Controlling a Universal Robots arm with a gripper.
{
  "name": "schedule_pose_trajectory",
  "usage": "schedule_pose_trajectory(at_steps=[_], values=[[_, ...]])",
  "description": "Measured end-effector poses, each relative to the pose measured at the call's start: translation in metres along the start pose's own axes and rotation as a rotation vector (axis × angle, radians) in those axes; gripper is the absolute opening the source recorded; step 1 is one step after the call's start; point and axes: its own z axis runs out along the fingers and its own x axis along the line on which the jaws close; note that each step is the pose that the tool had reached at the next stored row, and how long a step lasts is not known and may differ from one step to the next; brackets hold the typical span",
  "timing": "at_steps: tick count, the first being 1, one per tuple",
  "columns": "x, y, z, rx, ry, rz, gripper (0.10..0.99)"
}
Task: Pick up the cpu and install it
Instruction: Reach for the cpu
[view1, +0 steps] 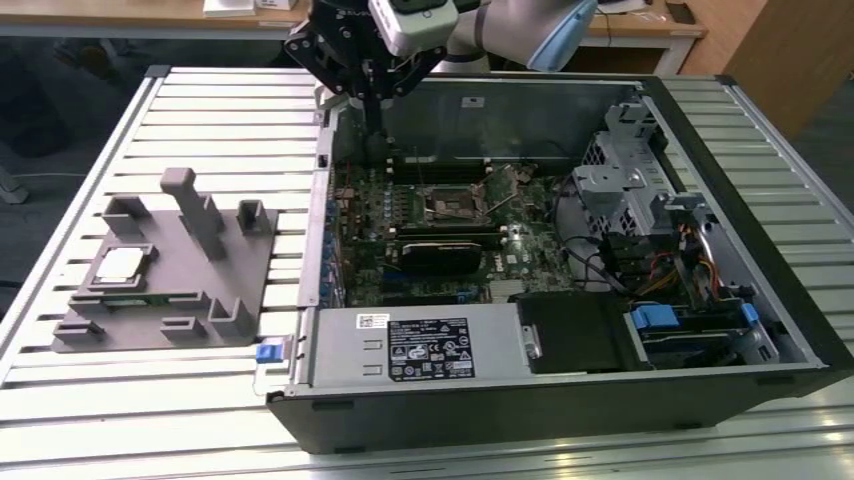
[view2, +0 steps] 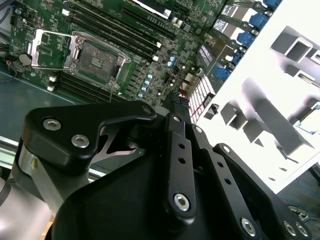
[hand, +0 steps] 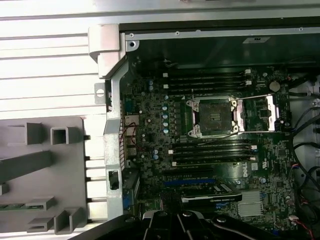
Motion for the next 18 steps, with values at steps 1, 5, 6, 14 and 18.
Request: schedule_pose_trajectory(at_steps=[1,5,6,14,18], values=[[0.0002,0.0000,0.0000,0.000,0.0000,0.000,0.106],[0.0012,-0.0001,0.0001,0.000,0.0001,0.000,0.106],[0.0015,-0.0001,0.0001,0.000,0.0001,0.000,0.106],[0.0033,-0.0002,0.0003,0.000,0.0000,0.000,0.106],[0.0041,-0.0003,0.0003,0.000,0.0001,0.000,0.106]])
